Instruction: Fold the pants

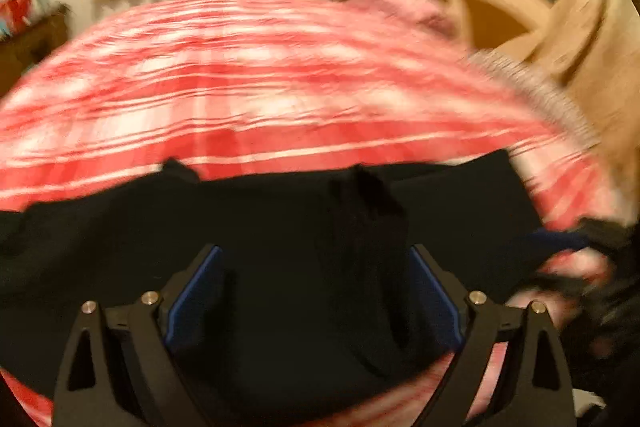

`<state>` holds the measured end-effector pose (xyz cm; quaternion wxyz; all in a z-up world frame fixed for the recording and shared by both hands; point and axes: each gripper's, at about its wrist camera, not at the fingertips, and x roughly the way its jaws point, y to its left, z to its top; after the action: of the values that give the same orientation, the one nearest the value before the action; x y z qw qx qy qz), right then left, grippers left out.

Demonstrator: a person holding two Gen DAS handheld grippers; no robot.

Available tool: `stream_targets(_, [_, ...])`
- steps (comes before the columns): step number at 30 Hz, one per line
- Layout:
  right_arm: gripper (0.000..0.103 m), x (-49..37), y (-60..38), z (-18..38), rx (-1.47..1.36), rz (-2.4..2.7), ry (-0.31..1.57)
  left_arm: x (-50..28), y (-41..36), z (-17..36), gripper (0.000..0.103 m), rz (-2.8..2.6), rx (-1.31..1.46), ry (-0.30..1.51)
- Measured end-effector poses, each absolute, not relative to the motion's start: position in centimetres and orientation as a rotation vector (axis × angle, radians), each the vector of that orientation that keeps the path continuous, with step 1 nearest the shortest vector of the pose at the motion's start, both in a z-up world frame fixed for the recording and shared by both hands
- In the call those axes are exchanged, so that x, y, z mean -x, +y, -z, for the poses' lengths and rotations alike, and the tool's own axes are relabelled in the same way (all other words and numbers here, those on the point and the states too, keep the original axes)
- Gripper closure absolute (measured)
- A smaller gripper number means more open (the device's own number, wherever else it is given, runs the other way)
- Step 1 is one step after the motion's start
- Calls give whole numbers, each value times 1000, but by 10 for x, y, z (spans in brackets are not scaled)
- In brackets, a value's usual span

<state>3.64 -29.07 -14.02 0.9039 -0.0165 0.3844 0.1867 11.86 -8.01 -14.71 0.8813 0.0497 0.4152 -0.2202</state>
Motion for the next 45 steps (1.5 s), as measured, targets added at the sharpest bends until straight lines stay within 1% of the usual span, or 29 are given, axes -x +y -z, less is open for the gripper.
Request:
stream_targets(1, [58, -41, -301, 144, 22, -329, 808, -121, -81, 150, 9, 411, -130, 875])
stream_targets(4, [58, -49, -323, 155, -7, -205, 847, -128, -63, 158, 9, 344, -83, 910])
stream_targets(7, [58, -49, -334, 160, -44, -193, 851, -131, -42, 161, 9, 248, -87, 915])
stream_targets(10, [58, -49, -335, 160, -31, -187, 848, -127, -30, 154, 9, 285, -11, 904])
stream_targets(13, [58, -48, -335, 149, -12, -193, 806, -116, -40, 138, 9, 331, 0, 840])
stream_targets(16, [58, -56, -333, 137, -8, -225, 762, -107, -66, 121, 8, 431, -13, 785])
stream_targets(19, [58, -66, -337, 133, -45, -248, 738, -110, -91, 118, 8, 457, -84, 772])
stream_targets(21, [58, -80, -344, 138, -66, -235, 755, -121, -101, 127, 8, 411, -139, 777])
stream_targets(24, [58, -98, -363, 154, -95, -133, 801, -143, -98, 150, 7, 295, -202, 845])
stream_targets(25, [58, -101, -368, 159, -117, -123, 814, -148, -93, 156, 1, 281, -193, 864])
stream_targets(26, [58, -101, -372, 162, -136, -125, 822, -148, -86, 158, 0, 282, -166, 865])
stream_targets(31, [58, -95, -365, 158, -102, -124, 791, -145, -81, 155, 0, 294, -145, 863])
stream_targets(34, [58, -84, -353, 147, -84, -144, 744, -137, -71, 145, 0, 290, -144, 825])
stream_targets(39, [58, -62, -298, 137, -1, -317, 698, -129, -20, 122, 0, 231, -117, 760])
stream_targets(45, [58, -53, -233, 156, 101, -461, 746, -140, 78, 109, 0, 26, -148, 732])
